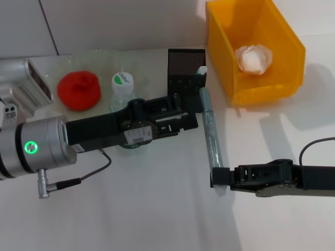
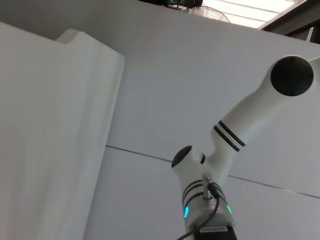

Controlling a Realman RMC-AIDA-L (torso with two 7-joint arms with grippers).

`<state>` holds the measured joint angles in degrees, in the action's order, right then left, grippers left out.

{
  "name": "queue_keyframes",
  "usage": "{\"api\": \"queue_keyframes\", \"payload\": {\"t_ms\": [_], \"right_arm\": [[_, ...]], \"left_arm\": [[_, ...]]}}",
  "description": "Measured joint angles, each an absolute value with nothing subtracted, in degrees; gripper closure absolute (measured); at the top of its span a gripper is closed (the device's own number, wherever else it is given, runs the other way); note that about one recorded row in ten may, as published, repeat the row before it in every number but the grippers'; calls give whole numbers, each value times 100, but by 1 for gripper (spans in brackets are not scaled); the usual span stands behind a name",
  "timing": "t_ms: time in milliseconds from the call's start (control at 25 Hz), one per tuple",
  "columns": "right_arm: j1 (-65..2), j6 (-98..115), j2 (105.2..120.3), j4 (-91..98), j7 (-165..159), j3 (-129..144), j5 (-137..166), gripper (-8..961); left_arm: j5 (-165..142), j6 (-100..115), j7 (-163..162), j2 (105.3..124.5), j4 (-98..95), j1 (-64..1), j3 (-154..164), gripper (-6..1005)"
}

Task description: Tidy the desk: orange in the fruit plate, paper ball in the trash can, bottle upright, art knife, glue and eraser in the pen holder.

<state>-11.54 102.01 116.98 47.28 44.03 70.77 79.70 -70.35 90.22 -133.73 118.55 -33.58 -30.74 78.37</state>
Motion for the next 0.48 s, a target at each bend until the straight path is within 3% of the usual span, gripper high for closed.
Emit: {"api": "queue_keyframes", "payload": {"t_ms": [200,480], "right_arm": [[-1086,10281,11697,4717,4325,7057,7672,804],[-1058,10246,11750,4680,3818,6828,7265,804]], "left_arm": [[-7067,9048,-13165,11847,-3407,-3036,7809,305],[-7074,9149,-12506,11827,-3514,-2935,7780,310]]}}
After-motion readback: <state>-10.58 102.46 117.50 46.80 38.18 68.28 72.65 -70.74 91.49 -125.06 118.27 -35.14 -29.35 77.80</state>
